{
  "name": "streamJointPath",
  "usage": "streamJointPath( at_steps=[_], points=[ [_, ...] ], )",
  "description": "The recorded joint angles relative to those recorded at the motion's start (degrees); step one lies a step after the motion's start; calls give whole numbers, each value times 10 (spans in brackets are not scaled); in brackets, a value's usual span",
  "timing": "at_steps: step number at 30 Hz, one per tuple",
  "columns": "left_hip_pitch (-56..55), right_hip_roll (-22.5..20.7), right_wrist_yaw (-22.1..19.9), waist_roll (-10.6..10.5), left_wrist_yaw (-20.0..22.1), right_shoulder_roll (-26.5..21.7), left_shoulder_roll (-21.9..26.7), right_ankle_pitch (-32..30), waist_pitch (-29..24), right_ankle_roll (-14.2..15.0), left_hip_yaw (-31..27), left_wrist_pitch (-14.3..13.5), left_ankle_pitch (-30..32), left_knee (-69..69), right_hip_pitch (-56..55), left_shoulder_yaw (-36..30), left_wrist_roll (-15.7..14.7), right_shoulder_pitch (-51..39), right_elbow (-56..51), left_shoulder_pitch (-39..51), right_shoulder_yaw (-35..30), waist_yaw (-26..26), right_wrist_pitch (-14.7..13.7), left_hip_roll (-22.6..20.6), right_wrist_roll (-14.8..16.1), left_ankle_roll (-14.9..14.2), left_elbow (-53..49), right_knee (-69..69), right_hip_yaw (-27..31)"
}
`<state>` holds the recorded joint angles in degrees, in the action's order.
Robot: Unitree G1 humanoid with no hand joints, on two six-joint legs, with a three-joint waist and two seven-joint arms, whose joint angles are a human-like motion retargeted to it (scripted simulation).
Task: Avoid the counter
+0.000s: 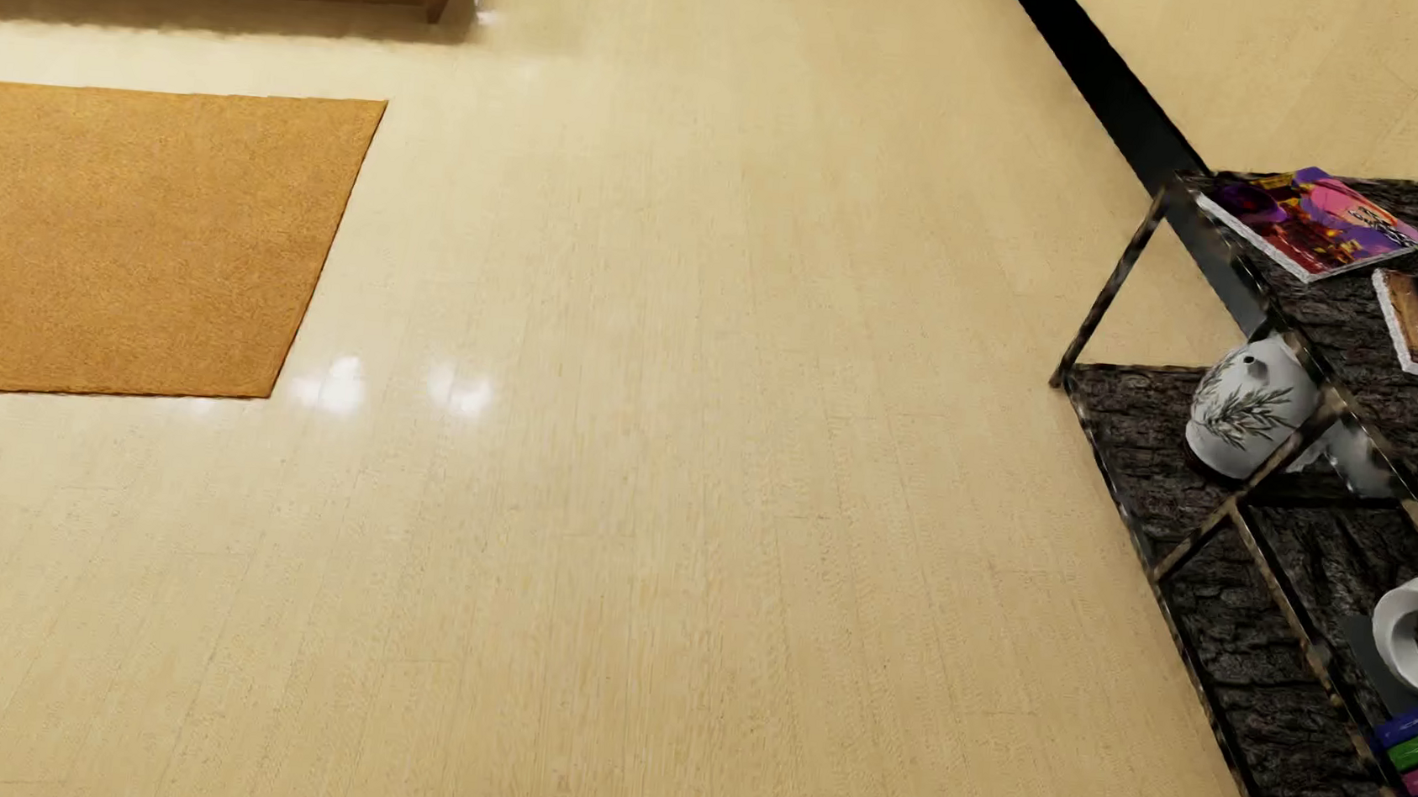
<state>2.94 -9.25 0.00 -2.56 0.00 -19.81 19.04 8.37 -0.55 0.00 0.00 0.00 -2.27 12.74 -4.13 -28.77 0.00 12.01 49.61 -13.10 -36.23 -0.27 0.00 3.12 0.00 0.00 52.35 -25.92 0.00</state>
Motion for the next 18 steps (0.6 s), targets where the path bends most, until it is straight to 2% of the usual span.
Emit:
streamJointPath(
  at_steps=[1, 2, 3, 6, 8, 10, 14, 16, 18],
  points=[
    [-2, 0, 0, 2, 0, -1, 2, -6, -1, 0, 0, 0, -21, 56, 1, -3, 0, 2, -6, -3, -2, -1, 0, -2, 0, 0, 0, -4, 0],
    [-5, -2, 0, 4, 0, -3, 3, -9, -2, 0, 0, 0, -93, 146, 1, -5, 0, 5, -13, -6, -6, 6, 0, -6, 0, 0, 0, -8, 0],
    [-24, -6, 0, 5, 0, -4, 5, -9, 0, 0, 0, 0, -139, 165, -2, 1, 0, 6, -19, -10, -7, 18, 0, -8, 0, 0, -1, -15, 0],
    [-126, -20, 0, -8, 0, -19, 3, 13, -38, 0, 0, 0, -159, 354, 39, 25, 0, 0, -59, -20, 6, 41, 0, 7, 0, 0, -17, -26, 0],
    [-201, -14, 0, -6, 0, -22, 2, 57, -51, 0, 0, 0, -157, 435, 70, 27, 0, -12, -89, -28, 14, 74, 0, 8, 0, 0, -25, -16, 0],
    [-261, 7, 0, 11, 0, -11, 9, 100, -49, 0, 0, 0, -141, 406, 101, 30, 0, -26, -100, -45, 33, 121, 0, 9, 0, 0, -21, 4, 0],
    [-354, 16, 0, 11, 0, -24, 9, 198, -62, 0, 0, 0, -52, 286, 191, 10, 0, -61, -125, -54, 13, 144, 0, 30, 0, 0, 21, 31, 0],
    [-377, 23, 0, 10, 0, -24, 9, 206, -61, 0, 0, 0, -56, 250, 230, -2, 0, -75, -120, -56, 3, 159, 0, 36, 0, 0, 36, 33, 0],
    [-394, 39, 0, 14, 0, -20, 9, 175, -55, 0, 0, 0, -71, 292, 258, 4, 0, -71, -95, -63, 10, 178, 0, 37, 0, 0, 50, 25, 0]
  ],
)
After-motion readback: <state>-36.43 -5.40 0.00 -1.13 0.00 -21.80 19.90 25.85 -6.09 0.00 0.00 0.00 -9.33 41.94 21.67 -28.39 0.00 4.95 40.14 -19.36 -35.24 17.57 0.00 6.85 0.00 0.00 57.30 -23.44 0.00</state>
